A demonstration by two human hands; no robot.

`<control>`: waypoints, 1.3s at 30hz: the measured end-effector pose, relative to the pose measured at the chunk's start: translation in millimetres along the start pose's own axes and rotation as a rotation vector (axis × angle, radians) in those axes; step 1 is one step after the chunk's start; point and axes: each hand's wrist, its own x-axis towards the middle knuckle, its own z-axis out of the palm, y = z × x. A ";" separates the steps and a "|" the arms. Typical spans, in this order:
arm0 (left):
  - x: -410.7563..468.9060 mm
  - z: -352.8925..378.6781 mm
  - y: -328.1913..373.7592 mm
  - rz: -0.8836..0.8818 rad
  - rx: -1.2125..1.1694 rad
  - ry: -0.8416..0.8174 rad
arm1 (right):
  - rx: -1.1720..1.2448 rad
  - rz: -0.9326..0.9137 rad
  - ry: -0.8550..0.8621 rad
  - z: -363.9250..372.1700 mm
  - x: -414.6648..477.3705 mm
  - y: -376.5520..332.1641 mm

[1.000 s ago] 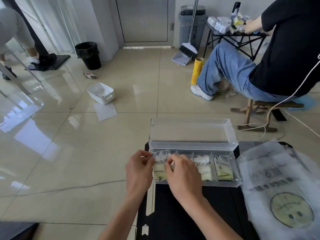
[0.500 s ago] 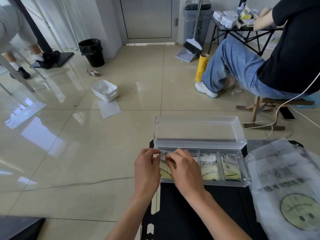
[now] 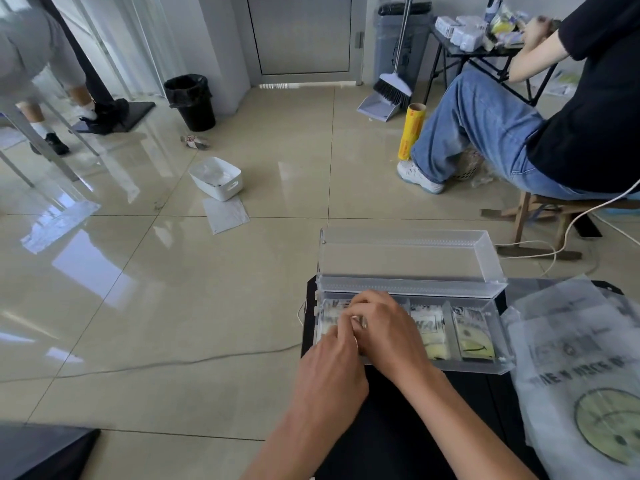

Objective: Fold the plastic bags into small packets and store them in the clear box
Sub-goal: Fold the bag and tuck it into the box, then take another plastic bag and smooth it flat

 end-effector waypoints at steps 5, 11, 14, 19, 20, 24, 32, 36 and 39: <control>-0.7 2.7 -4.0 0.026 0.107 -0.106 | -0.129 -0.020 -0.036 4.3 0.7 -3.9; 4.7 -1.0 -6.6 0.006 0.106 -0.171 | -0.209 -0.087 -0.095 8.3 -0.1 -6.2; 1.1 -10.5 0.4 0.018 0.155 -0.198 | -0.130 -0.054 -0.071 -4.3 -5.4 -7.6; -13.2 -23.1 14.5 0.036 0.195 -0.175 | -0.016 -0.119 -0.058 -37.5 -24.1 -1.7; -16.6 -25.9 17.7 0.031 0.197 -0.184 | -0.001 -0.123 -0.070 -43.6 -29.8 1.7; -32.7 -35.0 31.3 0.034 0.223 -0.241 | 0.047 -0.078 0.060 -67.7 -54.8 18.1; -68.5 -25.4 61.0 0.054 0.289 -0.678 | -0.255 0.564 0.094 -134.9 -117.5 81.6; -81.1 -9.5 85.1 0.132 0.261 -0.726 | -0.226 0.828 -0.301 -135.0 -156.8 124.5; -90.4 5.5 100.3 0.188 0.253 -0.735 | -0.171 0.771 -0.384 -113.4 -183.0 133.3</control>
